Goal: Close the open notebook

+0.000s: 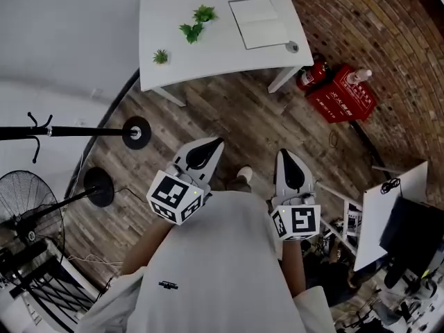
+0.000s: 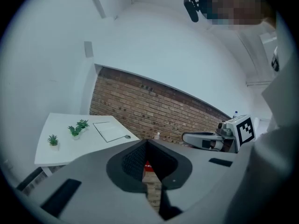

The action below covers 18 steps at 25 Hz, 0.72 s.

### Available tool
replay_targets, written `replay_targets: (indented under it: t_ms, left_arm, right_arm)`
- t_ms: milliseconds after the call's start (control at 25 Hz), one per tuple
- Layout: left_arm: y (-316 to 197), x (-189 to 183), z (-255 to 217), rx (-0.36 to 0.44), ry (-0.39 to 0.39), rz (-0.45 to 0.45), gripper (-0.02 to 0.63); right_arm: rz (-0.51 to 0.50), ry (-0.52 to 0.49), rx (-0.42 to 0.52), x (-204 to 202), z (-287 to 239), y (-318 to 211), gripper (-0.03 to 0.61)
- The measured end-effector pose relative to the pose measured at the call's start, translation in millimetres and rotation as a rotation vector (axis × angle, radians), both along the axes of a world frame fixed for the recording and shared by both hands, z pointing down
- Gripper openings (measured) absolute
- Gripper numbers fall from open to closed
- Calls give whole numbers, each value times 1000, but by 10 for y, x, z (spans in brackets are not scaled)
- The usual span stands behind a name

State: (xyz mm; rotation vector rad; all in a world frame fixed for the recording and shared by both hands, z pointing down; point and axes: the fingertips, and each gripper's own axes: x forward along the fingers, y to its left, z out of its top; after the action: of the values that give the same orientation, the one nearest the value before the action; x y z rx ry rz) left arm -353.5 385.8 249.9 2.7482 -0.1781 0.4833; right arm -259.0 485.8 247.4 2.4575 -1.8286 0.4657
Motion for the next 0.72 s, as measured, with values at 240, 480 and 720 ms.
replay_targets:
  t_ms: [240,480,720]
  left_arm:
    - [394,303,32,-12,-16,28,9]
    - [672,559,120,1,-46,3,9]
    - [585,700,34,-3,-35,-55,9]
  right_arm:
    - [23,-9,10,286,41,481,-5]
    - [26,-28,31,614,181,839,-5]
    - [-65,-29,51,720,82,624,9]
